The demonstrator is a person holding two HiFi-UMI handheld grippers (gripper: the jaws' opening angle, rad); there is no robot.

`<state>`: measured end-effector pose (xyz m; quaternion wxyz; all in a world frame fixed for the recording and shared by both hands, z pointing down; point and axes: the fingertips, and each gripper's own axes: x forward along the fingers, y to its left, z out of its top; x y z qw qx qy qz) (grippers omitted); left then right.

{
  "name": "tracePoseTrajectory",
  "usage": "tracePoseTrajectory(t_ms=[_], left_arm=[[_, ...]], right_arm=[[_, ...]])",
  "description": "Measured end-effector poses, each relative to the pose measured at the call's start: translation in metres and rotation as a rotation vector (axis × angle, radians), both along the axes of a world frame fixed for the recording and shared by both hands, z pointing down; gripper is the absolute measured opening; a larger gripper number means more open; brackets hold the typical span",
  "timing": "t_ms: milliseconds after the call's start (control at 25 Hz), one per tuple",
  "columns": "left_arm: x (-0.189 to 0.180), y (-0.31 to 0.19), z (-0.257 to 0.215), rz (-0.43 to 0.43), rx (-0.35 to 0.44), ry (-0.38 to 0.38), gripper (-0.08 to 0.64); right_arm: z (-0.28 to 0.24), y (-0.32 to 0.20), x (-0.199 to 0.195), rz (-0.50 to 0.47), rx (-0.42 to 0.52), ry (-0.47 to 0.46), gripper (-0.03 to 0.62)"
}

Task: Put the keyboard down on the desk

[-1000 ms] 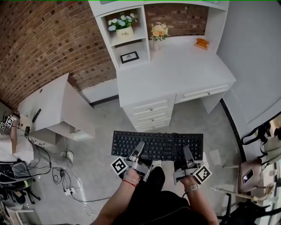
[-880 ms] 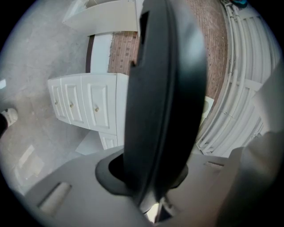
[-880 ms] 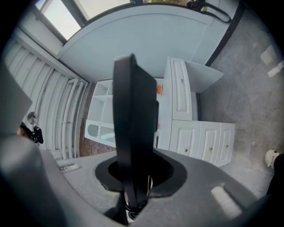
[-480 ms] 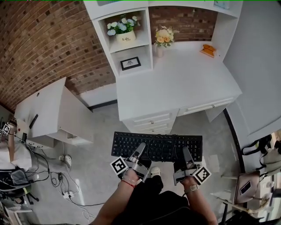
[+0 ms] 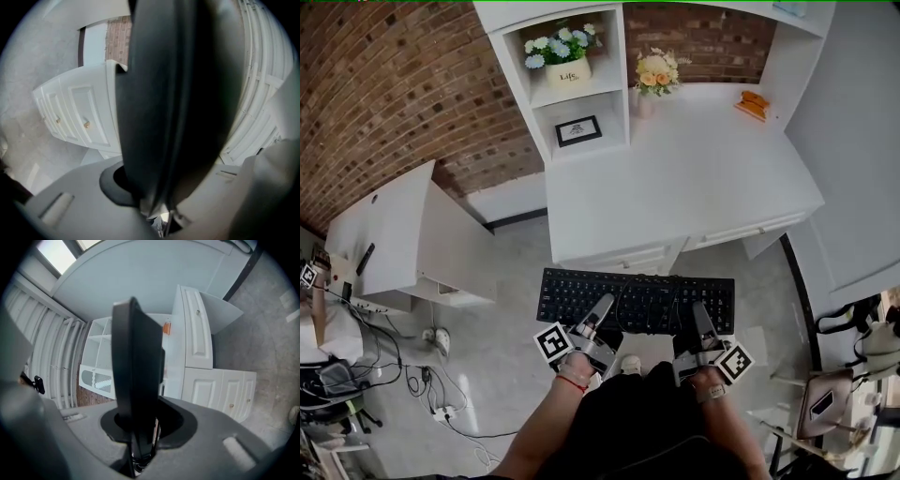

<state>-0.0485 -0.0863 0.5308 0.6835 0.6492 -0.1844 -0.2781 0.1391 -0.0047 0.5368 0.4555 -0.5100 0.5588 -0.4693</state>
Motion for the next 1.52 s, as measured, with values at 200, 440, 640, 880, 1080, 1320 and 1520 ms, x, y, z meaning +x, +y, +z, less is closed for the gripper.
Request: tracePoseTrajectory(t_ms=[200, 440, 640, 880, 1080, 1320, 1520], left_arm=[[0.0, -0.009, 0.004, -0.007, -0.007, 0.003, 0.094], [0.008, -0.028, 0.014, -0.036, -0.031, -0.018, 0.09], [0.015, -0.052, 0.025, -0.084, -0.083, -0.036, 0.066], [0.033, -0.088, 0.032, -0.113, -0.111, -0.048, 0.066], [0.053, -0.116, 0.04, -0.117, -0.121, -0.06, 0.066], [0.073, -0.149, 0.049, -0.132, -0.146, -0.078, 0.066], [0.09, -0.172, 0.055, -0.135, -0.163, -0.093, 0.066]], right_arm=[[0.006, -0.012, 0.001, -0.015, -0.016, -0.006, 0.072], [0.018, -0.036, 0.013, -0.043, -0.03, 0.001, 0.072], [0.024, -0.07, 0.021, -0.081, -0.045, -0.009, 0.072], [0.03, -0.112, 0.04, -0.112, -0.079, -0.026, 0.071], [0.039, -0.141, 0.062, -0.122, -0.094, -0.028, 0.071], [0.048, -0.177, 0.083, -0.136, -0.12, -0.041, 0.071], [0.056, -0.2, 0.098, -0.142, -0.146, -0.065, 0.071]])
